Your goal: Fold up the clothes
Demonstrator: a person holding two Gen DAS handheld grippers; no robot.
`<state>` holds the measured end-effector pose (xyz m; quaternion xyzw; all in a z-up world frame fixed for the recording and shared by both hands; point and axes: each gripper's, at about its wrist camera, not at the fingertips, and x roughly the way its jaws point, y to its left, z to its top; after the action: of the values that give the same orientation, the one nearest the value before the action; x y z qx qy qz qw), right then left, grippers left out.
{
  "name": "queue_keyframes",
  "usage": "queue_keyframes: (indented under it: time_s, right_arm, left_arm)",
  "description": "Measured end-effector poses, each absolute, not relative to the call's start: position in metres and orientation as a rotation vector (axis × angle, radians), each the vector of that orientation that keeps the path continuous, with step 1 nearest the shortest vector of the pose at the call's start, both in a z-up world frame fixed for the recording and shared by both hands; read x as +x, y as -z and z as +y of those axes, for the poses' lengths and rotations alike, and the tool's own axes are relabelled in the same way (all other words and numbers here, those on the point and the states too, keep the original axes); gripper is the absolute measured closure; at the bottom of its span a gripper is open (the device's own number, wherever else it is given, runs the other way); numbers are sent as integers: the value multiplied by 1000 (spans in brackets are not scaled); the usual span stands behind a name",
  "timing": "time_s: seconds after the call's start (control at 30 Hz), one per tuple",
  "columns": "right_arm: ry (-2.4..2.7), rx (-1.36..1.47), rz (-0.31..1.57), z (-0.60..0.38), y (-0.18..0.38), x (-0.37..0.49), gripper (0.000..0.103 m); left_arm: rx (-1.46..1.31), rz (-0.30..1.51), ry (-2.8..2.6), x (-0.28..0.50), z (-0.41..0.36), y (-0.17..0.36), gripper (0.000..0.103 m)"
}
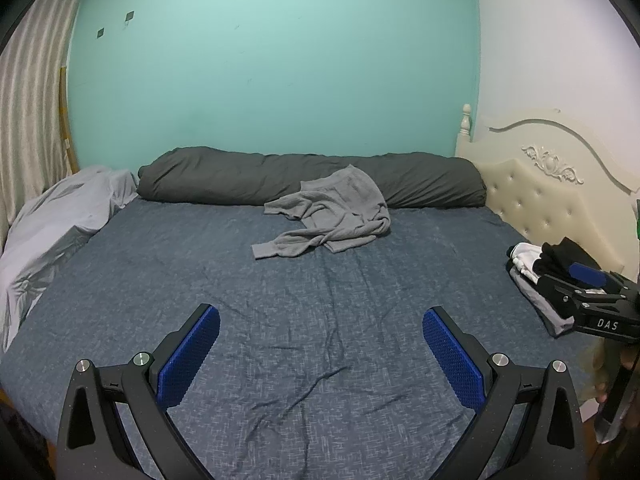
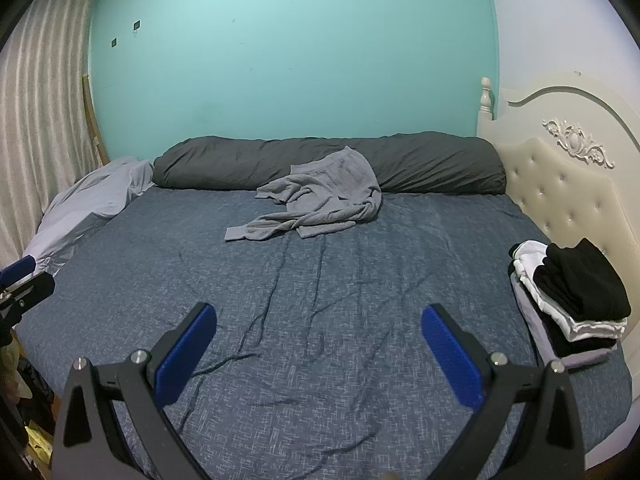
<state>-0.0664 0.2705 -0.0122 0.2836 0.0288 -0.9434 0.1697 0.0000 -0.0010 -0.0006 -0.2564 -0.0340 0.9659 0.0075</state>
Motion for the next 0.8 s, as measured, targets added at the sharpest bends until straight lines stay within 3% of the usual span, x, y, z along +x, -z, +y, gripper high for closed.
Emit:
queue_keyframes:
  time_s: [0.8]
  right_arm:
    - [2660,804,77,270,12,-68,0]
  left_arm:
    - [-807,-82,-3047,-1,1,7,0]
